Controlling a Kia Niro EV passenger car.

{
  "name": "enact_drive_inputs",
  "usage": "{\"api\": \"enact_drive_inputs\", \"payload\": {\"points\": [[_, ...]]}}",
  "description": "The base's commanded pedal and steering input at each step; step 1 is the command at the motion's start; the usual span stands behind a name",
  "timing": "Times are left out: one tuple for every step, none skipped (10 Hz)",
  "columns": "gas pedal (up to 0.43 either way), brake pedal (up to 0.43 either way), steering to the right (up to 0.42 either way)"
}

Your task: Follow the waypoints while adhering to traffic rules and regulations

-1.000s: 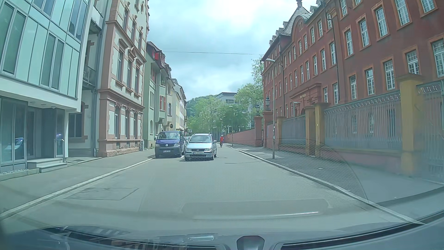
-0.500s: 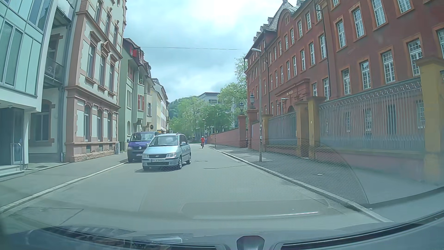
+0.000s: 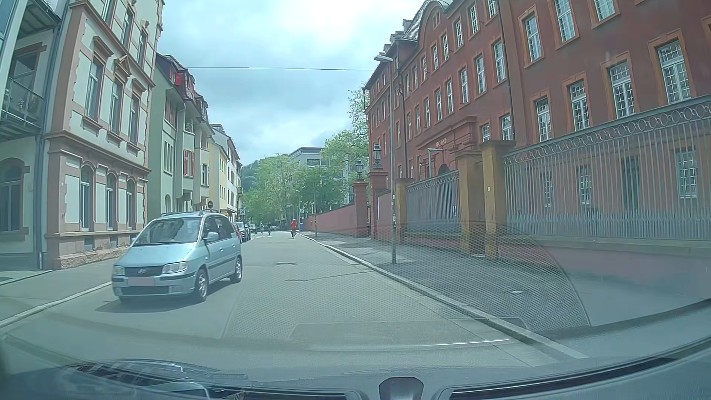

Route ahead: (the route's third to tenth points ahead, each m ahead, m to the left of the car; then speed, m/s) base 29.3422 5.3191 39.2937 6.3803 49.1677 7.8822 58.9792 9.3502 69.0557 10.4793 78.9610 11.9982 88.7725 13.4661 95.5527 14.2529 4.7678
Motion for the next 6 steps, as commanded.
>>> {"api": "enact_drive_inputs", "payload": {"points": [[0.087, 0.000, 0.051], [0.098, 0.000, 0.030], [0.098, 0.000, 0.005], [0.098, 0.000, -0.018], [0.118, 0.000, -0.033], [0.118, 0.000, -0.051]]}}
